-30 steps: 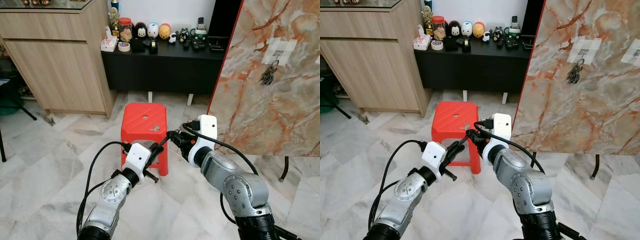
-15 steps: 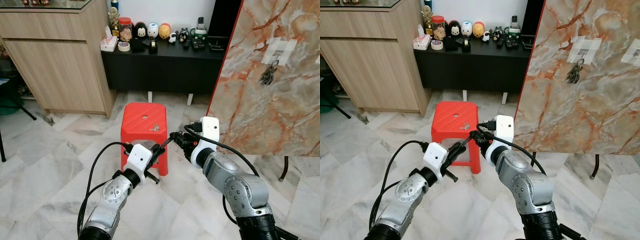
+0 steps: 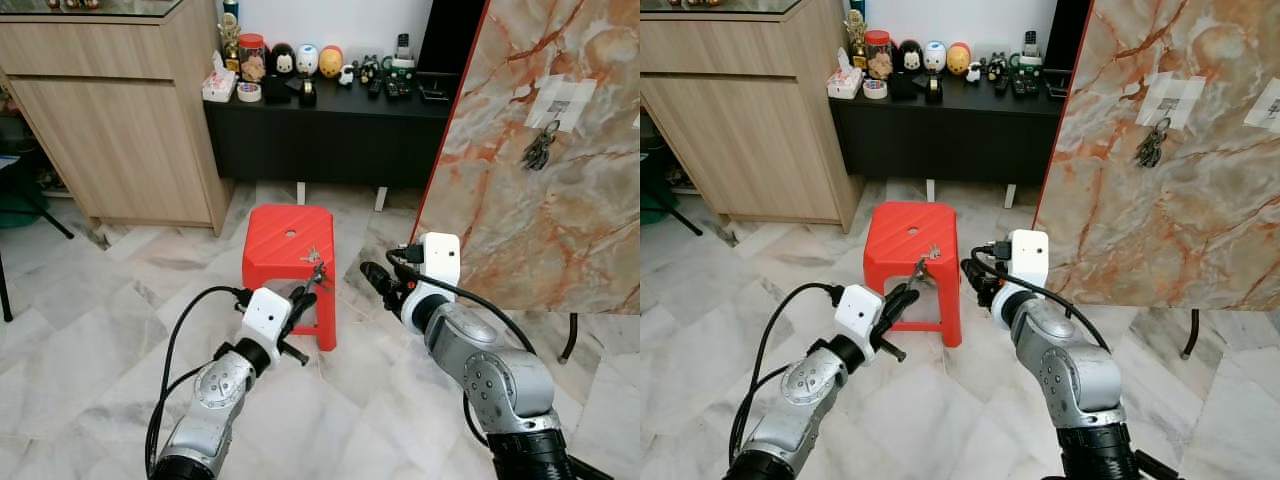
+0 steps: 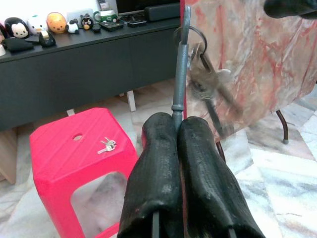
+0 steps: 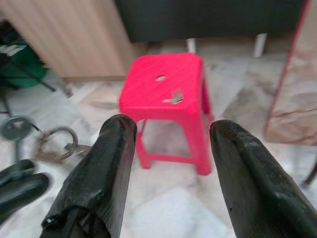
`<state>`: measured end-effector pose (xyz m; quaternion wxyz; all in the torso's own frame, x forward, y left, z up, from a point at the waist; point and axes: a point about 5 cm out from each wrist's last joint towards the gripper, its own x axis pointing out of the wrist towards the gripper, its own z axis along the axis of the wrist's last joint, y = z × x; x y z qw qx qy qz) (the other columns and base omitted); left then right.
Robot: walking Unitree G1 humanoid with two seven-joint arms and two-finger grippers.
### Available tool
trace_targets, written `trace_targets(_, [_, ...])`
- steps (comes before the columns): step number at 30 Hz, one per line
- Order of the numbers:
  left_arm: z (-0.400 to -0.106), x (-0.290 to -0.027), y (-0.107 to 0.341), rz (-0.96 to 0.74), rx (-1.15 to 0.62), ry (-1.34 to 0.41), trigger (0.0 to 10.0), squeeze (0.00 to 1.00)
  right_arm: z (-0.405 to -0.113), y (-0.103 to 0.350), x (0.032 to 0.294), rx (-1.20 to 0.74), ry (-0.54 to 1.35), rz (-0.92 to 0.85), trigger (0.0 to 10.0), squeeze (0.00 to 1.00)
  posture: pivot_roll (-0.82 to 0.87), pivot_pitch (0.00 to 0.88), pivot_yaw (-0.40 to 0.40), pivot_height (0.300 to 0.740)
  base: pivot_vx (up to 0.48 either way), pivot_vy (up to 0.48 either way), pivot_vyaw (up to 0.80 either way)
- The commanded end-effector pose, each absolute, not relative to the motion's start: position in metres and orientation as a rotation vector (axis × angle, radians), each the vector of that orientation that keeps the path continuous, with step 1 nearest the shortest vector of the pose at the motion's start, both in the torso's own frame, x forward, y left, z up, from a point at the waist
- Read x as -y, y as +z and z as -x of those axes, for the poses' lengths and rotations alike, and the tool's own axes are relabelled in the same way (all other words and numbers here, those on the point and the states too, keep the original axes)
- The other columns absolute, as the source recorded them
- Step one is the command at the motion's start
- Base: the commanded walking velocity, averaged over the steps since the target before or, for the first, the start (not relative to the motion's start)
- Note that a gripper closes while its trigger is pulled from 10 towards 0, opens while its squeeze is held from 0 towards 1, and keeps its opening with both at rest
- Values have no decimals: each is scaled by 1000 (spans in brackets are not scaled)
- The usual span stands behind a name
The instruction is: Hang keys on a hook
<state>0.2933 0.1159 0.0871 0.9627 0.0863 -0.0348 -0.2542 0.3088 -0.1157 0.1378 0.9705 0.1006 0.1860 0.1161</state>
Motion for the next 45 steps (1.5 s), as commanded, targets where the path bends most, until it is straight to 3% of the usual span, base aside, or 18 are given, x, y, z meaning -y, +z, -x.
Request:
trace_targets(1, [-291, -116, 84, -171, 55, -522, 0, 0, -308, 126, 129, -402, 163, -169, 10000, 0, 40, 39, -73, 740, 0, 0, 0])
trace_targets(10, [-289, -119, 81, -180, 33, -518, 0, 0, -299, 66, 162, -492, -25, -149, 10000, 0, 42, 39, -73, 740, 0, 0, 0])
trace_targets(14, [-288, -122, 79, -192, 24, -509, 0, 0, -280, 23, 170, -601, -49, -73, 10000, 0, 43, 37, -72, 740, 0, 0, 0])
trace_targets(15, [-288, -124, 78, -196, 21, -503, 2471, 0, -273, 10, 171, -625, -52, -59, 10000, 0, 38, 31, -71, 740, 0, 0, 0])
trace_targets(16, [-289, -124, 78, -199, 20, -498, 8275, 0, -263, -6, 173, -675, -71, -48, 10000, 0, 35, 27, -69, 740, 0, 0, 0])
trace_targets(17, [-289, -124, 77, -202, 18, -494, 10000, 0, -251, -23, 175, -735, -83, -45, 10000, 0, 36, 26, -70, 740, 0, 0, 0])
trace_targets(22, [-291, -123, 78, -208, 16, -489, 10000, 0, -209, -64, 177, -896, -98, -22, 10000, 0, 33, 15, -66, 740, 0, 0, 0])
trace_targets(33, [-290, -126, 67, -228, -46, -436, 10000, 0, -162, -94, 181, -1056, -126, -7, 10000, 0, 36, 0, -67, 740, 0, 0, 0])
trace_targets(45, [-289, -126, 63, -230, -58, -393, 10000, 0, -152, -99, 177, -1071, -130, -58, 10000, 0, 28, 0, -70, 740, 0, 0, 0])
